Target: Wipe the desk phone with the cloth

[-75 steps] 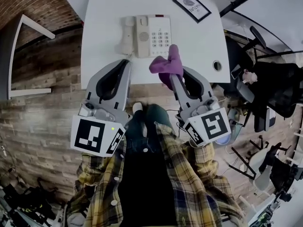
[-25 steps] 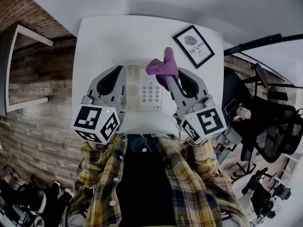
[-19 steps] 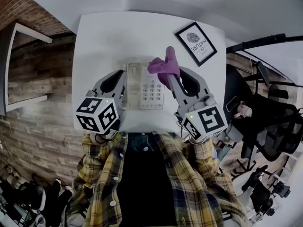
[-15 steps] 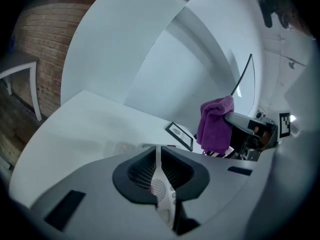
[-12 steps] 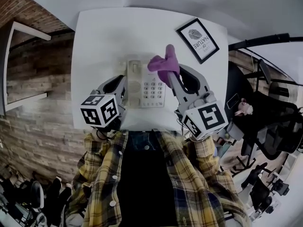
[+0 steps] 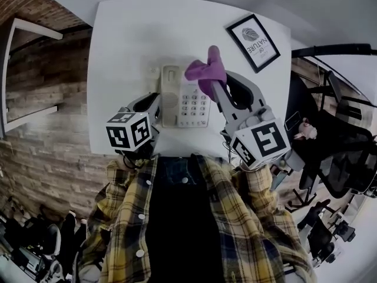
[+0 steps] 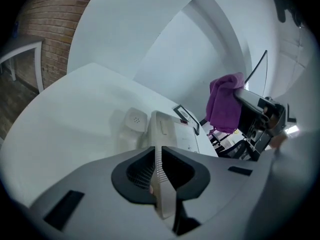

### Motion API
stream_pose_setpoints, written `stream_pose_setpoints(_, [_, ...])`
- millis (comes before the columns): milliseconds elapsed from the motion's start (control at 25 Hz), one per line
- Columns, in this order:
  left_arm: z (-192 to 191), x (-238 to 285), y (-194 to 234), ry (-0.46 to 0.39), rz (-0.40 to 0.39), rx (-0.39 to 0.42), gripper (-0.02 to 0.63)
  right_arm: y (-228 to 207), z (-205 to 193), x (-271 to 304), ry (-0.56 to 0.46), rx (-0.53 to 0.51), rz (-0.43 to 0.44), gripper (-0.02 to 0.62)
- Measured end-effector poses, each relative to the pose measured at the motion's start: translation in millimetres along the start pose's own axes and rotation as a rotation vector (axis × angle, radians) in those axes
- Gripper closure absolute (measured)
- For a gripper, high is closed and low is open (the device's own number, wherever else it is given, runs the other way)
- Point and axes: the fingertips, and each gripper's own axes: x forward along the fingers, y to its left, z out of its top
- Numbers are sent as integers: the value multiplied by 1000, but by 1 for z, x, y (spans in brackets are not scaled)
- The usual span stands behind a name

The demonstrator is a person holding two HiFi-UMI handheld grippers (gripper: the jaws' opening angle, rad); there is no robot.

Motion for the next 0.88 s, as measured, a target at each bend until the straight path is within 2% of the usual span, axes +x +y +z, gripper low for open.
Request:
stream_pose_setpoints(400, [-15, 12, -8, 96, -76, 18, 483, 3, -9, 2, 20, 15, 4, 535])
stream_pose_setpoints(560, [-19, 16, -6, 133, -78, 14, 480, 3, -13, 4, 31, 19, 6, 535])
stream_pose_setpoints(680, [-22, 19, -3, 173, -58, 43, 480, 6, -19, 9, 51, 13, 15, 535])
stream_pose_setpoints(880, [-23, 21, -2, 217, -56, 64, 483, 19, -28, 31, 102, -54, 64, 535])
